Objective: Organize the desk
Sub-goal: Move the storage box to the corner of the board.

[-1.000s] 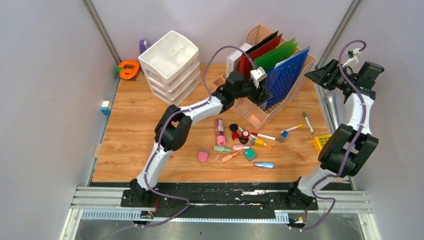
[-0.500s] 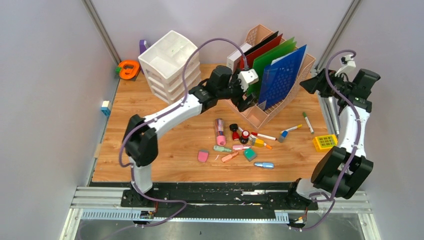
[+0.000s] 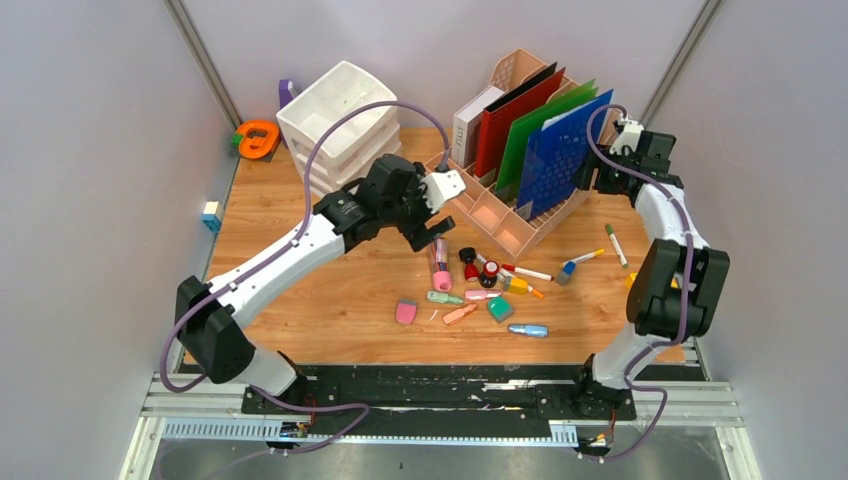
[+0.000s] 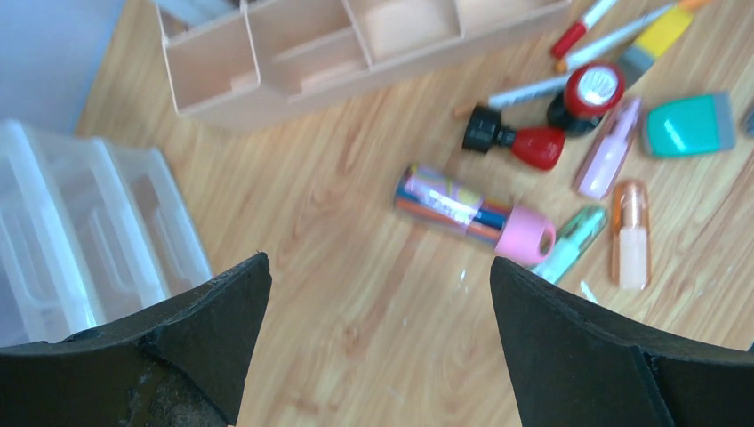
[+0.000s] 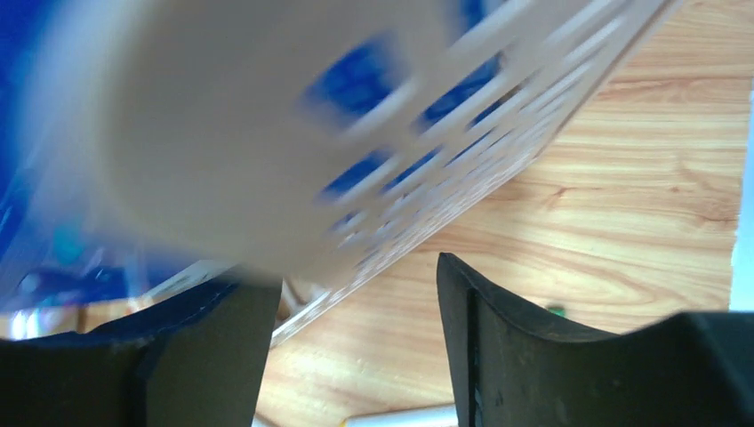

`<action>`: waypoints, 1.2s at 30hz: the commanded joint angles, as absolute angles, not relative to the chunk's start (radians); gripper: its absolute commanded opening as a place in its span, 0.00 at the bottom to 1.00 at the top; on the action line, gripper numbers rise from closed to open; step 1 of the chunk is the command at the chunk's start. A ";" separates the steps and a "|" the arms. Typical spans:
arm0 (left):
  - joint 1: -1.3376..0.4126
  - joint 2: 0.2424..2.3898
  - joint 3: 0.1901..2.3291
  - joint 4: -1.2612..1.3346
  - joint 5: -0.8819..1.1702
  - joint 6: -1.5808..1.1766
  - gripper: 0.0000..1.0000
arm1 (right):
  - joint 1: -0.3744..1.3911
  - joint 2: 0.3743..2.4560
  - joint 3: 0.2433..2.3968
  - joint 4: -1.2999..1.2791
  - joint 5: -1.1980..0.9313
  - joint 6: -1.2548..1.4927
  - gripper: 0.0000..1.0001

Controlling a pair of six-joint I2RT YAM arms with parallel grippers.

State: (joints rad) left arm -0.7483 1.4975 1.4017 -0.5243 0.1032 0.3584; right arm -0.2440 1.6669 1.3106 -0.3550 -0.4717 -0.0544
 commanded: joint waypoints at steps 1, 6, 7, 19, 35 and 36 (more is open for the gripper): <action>-0.712 1.406 1.337 -0.551 0.047 0.378 1.00 | -0.233 1.769 1.467 -0.314 -0.324 -0.063 0.60; -0.693 1.341 1.256 -0.514 0.004 0.394 1.00 | -0.233 1.916 1.677 -0.364 -0.262 -0.096 0.44; -0.691 1.336 1.249 -0.507 0.003 0.398 1.00 | -0.233 1.944 1.724 -0.374 -0.244 -0.108 0.42; -0.666 1.323 1.202 -0.498 -0.089 0.425 1.00 | -0.241 2.034 1.999 -0.412 -0.124 -0.284 0.65; -0.530 1.313 1.259 -0.561 -0.009 0.373 1.00 | -0.207 1.474 1.194 -0.398 -0.427 -0.229 0.77; -0.526 1.313 1.259 -0.559 -0.009 0.373 1.00 | -0.199 1.472 1.152 -0.379 -0.423 -0.226 0.77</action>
